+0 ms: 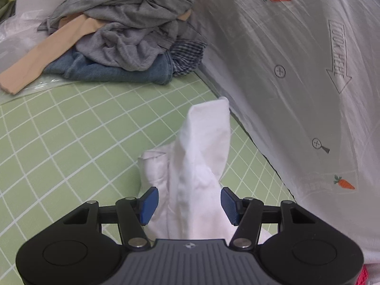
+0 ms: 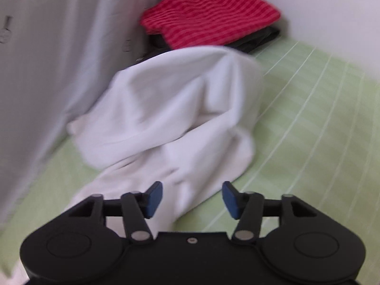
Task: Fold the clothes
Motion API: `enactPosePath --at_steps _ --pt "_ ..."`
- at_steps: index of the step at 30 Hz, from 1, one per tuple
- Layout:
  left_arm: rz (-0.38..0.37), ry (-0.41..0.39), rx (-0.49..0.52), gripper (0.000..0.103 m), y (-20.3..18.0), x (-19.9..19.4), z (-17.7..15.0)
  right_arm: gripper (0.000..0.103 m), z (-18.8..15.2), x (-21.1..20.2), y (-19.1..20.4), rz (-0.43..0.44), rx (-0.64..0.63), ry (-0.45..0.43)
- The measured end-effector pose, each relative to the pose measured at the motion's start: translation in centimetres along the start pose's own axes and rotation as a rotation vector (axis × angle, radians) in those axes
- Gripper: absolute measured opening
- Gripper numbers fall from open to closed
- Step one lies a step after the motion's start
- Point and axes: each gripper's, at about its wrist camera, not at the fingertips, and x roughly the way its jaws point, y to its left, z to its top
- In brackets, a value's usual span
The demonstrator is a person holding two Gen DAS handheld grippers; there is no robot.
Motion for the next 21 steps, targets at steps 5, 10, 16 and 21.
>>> enactPosePath --at_steps 5,10,16,21 --pt "-0.023 0.016 0.022 0.059 -1.3 1.2 1.0 0.070 -1.3 0.6 2.2 0.062 0.067 0.089" --pt "-0.024 -0.020 0.012 0.060 -1.9 1.8 2.3 0.076 -2.3 1.2 2.7 -0.005 0.184 0.141" --pt "-0.007 -0.013 -0.004 0.063 -2.0 3.7 3.8 0.081 -2.7 1.2 1.7 -0.014 0.220 0.121" --pt "-0.002 0.019 -0.002 0.063 -2.0 5.1 3.9 0.082 -2.8 1.6 0.2 -0.014 0.254 0.121"
